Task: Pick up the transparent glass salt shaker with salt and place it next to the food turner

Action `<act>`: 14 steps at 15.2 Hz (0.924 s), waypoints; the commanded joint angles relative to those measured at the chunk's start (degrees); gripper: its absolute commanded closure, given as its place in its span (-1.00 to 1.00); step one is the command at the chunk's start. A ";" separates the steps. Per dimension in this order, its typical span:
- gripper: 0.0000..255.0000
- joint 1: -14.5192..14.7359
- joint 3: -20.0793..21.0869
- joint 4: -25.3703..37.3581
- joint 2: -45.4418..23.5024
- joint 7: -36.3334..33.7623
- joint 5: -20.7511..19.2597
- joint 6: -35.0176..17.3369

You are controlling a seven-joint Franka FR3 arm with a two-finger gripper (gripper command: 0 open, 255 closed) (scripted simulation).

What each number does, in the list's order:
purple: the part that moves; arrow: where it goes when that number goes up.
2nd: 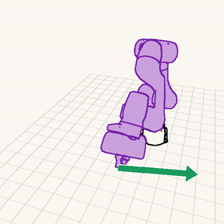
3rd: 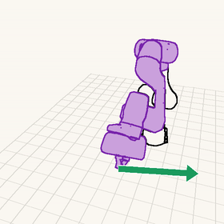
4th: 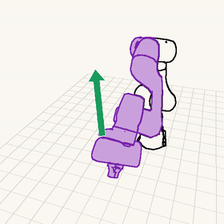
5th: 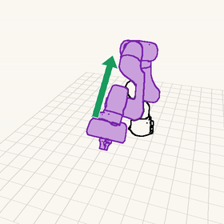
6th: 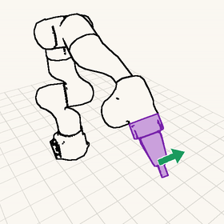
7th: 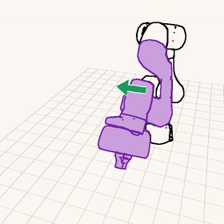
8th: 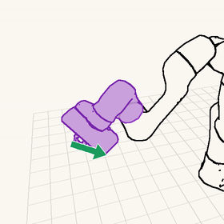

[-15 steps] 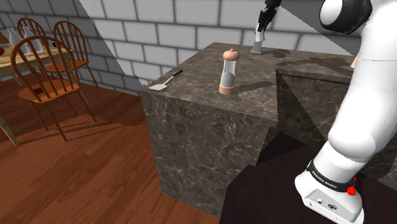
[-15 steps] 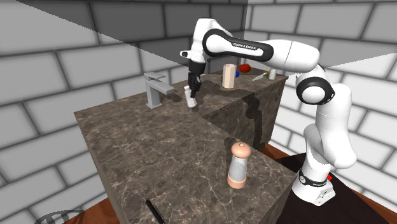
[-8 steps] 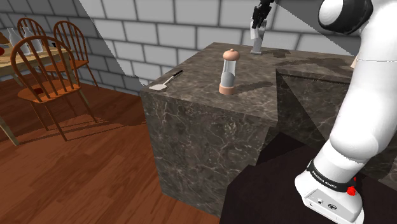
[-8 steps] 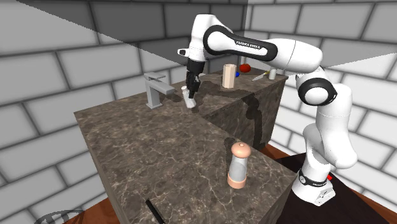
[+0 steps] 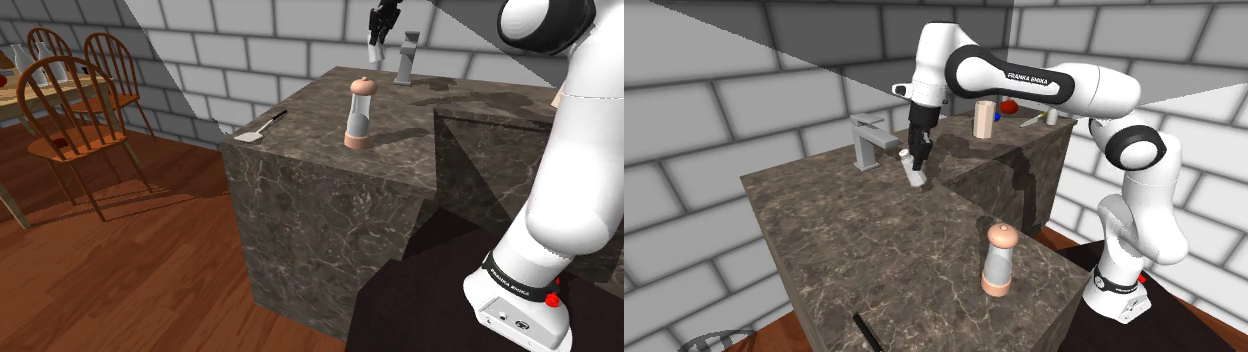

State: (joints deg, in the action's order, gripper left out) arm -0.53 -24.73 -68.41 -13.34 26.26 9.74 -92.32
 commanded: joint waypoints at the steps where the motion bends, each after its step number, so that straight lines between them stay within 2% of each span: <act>1: 1.00 1.27 0.81 2.08 -1.46 -2.42 -0.05 0.48; 9: 1.00 6.26 3.79 11.67 -7.90 -11.65 -0.40 3.21; 12: 1.00 7.36 4.78 18.84 -12.44 -14.92 0.12 5.77; 14: 1.00 7.46 5.50 26.40 -16.99 -17.15 0.88 8.72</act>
State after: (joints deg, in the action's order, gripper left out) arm 6.70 -19.50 -44.26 -28.76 10.09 10.45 -84.25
